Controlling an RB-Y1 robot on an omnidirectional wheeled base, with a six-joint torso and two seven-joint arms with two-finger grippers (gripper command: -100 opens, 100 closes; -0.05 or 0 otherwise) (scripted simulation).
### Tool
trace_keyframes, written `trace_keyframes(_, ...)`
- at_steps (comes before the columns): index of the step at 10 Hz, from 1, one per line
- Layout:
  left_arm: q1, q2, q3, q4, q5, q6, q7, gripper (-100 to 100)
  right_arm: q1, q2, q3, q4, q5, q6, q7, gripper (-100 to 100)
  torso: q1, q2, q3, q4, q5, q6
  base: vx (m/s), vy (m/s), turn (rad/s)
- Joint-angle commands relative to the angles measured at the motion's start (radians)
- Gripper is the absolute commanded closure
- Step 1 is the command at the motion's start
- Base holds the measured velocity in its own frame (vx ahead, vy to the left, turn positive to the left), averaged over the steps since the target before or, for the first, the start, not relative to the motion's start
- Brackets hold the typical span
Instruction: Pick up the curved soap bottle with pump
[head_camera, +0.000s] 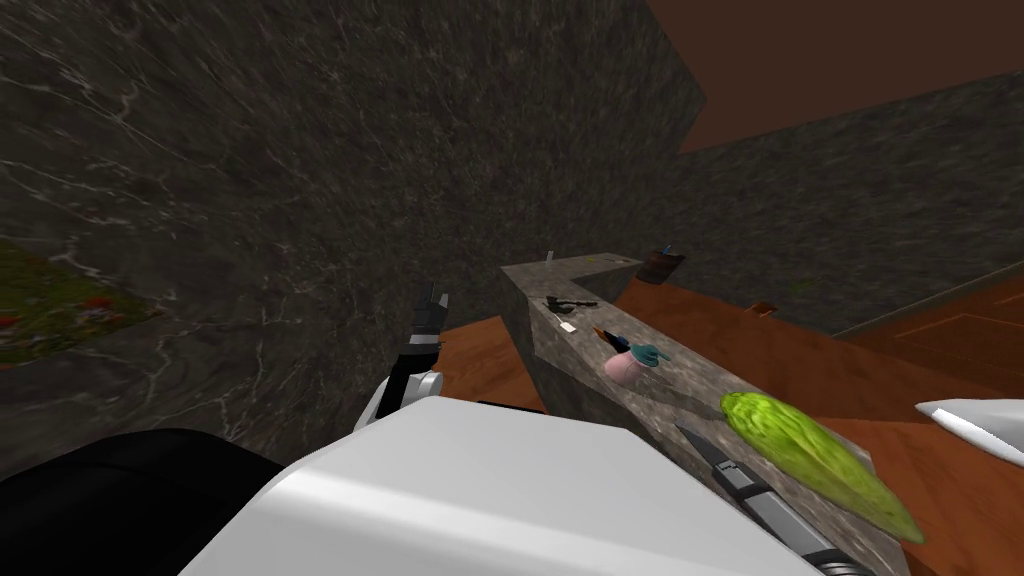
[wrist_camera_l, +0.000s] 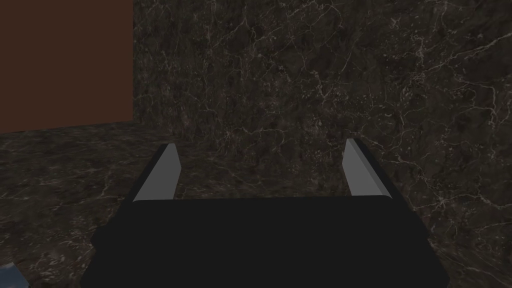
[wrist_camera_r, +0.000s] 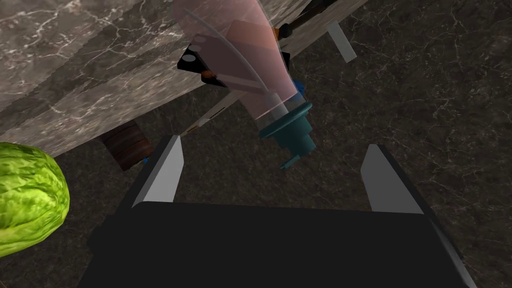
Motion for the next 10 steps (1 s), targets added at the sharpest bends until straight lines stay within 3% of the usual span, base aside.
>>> trace_keyframes(1,0.0,0.0,0.0,0.0,0.0,0.0,0.0,0,0.034,-0.011,-0.013,-0.006,0.003,0.008,0.005,-100,0.0,0.0,0.0,0.0,0.0,0.0,0.049,-0.002,0.053)
trace_keyframes(4,0.0,0.0,0.0,0.0,0.0,0.0,0.0,0,0.12,-0.054,-0.067,-0.023,0.009,0.033,0.022,-100,0.0,0.001,0.001,0.0,0.0,0.001,0.052,0.009,0.097)
trace_keyframes(7,0.0,0.0,0.0,0.0,0.0,0.0,0.0,0,0.179,-0.073,-0.094,-0.032,0.011,0.046,0.03,-100,0.0,0.001,0.0,0.0,0.0,0.0,0.053,0.001,0.081)
trace_keyframes(9,0.0,0.0,0.0,0.0,0.0,0.0,0.0,0,0.252,-0.106,-0.147,-0.051,0.015,0.071,0.045,-100,0.0,0.001,0.001,0.0,0.0,0.0,0.057,-0.009,0.16)
trace_keyframes(10,0.0,0.0,0.0,0.0,0.0,0.0,0.0,0,0.268,-0.106,-0.147,-0.051,0.015,0.071,0.045,-100,-0.001,0.0,0.0,0.0,0.0,0.0,0.057,-0.01,0.05)
